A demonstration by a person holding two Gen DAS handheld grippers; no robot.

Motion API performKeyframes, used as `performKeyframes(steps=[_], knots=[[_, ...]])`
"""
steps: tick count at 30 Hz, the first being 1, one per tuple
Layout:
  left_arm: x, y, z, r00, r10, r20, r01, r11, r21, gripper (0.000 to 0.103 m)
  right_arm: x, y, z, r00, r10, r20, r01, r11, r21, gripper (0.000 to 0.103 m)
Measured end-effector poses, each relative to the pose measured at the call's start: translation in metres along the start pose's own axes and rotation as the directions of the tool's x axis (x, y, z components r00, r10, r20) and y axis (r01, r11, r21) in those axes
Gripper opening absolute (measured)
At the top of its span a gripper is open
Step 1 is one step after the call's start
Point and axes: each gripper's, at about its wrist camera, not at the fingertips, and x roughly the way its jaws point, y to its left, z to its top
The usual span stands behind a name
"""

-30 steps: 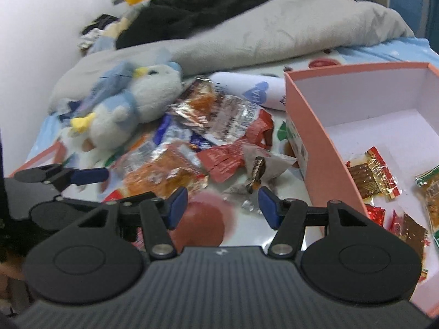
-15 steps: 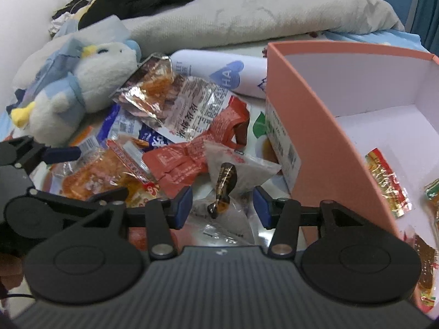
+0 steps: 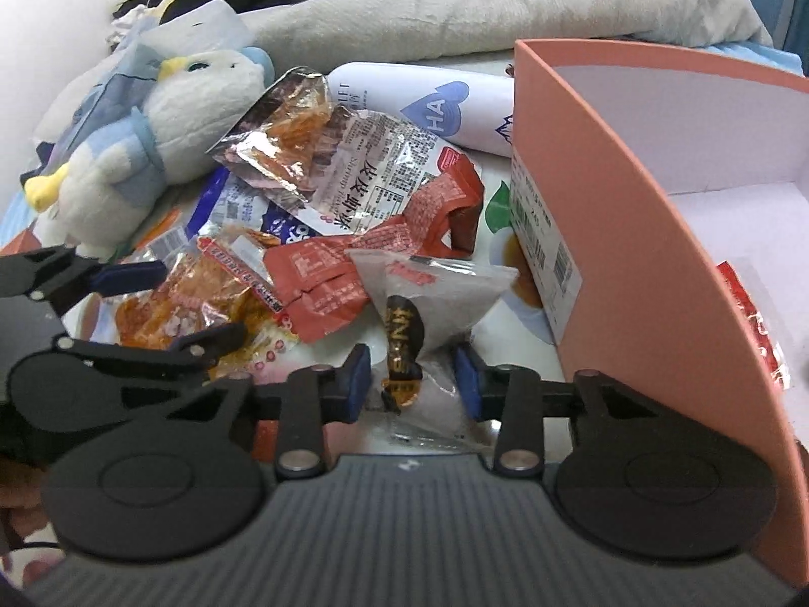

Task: Organize snacks
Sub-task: 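Grasp the orange spicy-strip packet with the left tool while the right tool grasps a clear snack bag, then carry the orange packet and clear bag over the deep pink box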

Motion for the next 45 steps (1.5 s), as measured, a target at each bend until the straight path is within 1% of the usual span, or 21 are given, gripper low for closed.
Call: performKeyframes(steps=[2,4,6,7,8,10,12,15,16,22,29,30,31,32,36,39,41,45], knots=[[-0.001,-0.002,0.001,1.000,0.006,-0.007,-0.006,1.000,-0.006,0.068,-0.004,-0.001,-0.003,1.000,0.001,-0.003,-0.001,1.000,-0.004,0.038],[-0.002,-0.004,0.001,1.000,0.003,-0.011,-0.003,1.000,-0.020,0.061,-0.009,-0.001,-0.007,1.000,0.001,-0.007,-0.001,1.000,-0.005,0.037],[-0.003,-0.004,-0.002,1.000,0.004,-0.011,-0.004,0.999,-0.050,0.058,-0.014,0.000,-0.012,1.000,-0.001,-0.004,0.001,1.000,-0.018,0.037],[-0.004,-0.005,-0.003,1.000,0.004,-0.014,-0.005,0.998,-0.070,0.053,-0.017,0.002,-0.015,1.000,0.008,-0.002,-0.008,0.999,-0.038,0.036],[-0.005,-0.006,-0.003,1.000,-0.002,-0.018,0.000,0.995,-0.096,0.051,-0.018,0.003,-0.018,1.000,0.017,-0.009,-0.018,0.999,-0.051,0.036],[-0.008,-0.006,-0.007,1.000,-0.014,-0.025,0.011,0.989,-0.150,0.048,-0.023,0.006,-0.026,0.999,0.028,-0.022,-0.029,0.998,-0.060,0.036],[-0.012,-0.008,-0.010,0.999,-0.013,-0.030,0.007,0.984,-0.177,0.045,-0.028,0.011,-0.031,0.999,0.024,-0.026,-0.026,0.996,-0.084,0.036],[-0.024,-0.009,-0.017,0.999,-0.018,-0.034,0.010,0.975,-0.223,0.036,-0.037,0.013,-0.039,0.999,0.023,-0.036,-0.026,0.995,-0.093,0.035],[-0.028,-0.010,-0.019,0.999,-0.007,-0.038,-0.002,0.972,-0.233,0.036,-0.040,0.013,-0.042,0.999,0.022,-0.038,-0.025,0.995,-0.094,0.035],[-0.058,-0.014,-0.047,0.998,-0.020,-0.065,-0.001,0.954,-0.300,0.035,-0.059,0.017,-0.060,0.998,0.031,-0.051,-0.036,0.994,-0.106,0.035],[-0.102,-0.013,-0.088,0.996,-0.056,-0.070,0.020,0.899,-0.437,0.035,-0.087,0.022,-0.082,0.997,0.047,-0.058,-0.053,0.993,-0.104,0.034],[-0.108,-0.014,-0.092,0.996,-0.058,-0.068,0.021,0.894,-0.447,0.035,-0.091,0.023,-0.085,0.997,0.050,-0.057,-0.056,0.993,-0.101,0.033],[-0.114,-0.015,-0.096,0.996,-0.056,-0.064,0.021,0.891,-0.453,0.035,-0.094,0.024,-0.088,0.997,0.050,-0.055,-0.055,0.993,-0.103,0.028],[-0.120,-0.017,-0.099,0.997,-0.051,-0.059,0.018,0.889,-0.457,0.035,-0.098,0.024,-0.091,0.997,0.049,-0.054,-0.055,0.993,-0.107,0.027],[-0.141,-0.021,-0.112,0.997,-0.054,-0.051,0.023,0.873,-0.487,0.035,-0.109,0.026,-0.102,0.997,0.056,-0.048,-0.061,0.991,-0.117,0.018],[-0.155,-0.025,-0.120,0.997,-0.058,-0.041,0.030,0.864,-0.503,0.035,-0.116,0.027,-0.109,0.996,0.070,-0.049,-0.075,0.990,-0.117,0.016],[-0.164,-0.028,-0.124,0.998,-0.057,-0.036,0.031,0.860,-0.509,0.035,-0.122,0.029,-0.113,0.997,0.065,-0.041,-0.070,0.990,-0.119,0.015],[-0.178,-0.030,-0.127,0.998,-0.059,-0.014,0.043,0.854,-0.518,0.035,-0.129,0.027,-0.118,0.997,0.075,-0.034,-0.078,0.993,-0.094,0.014]])
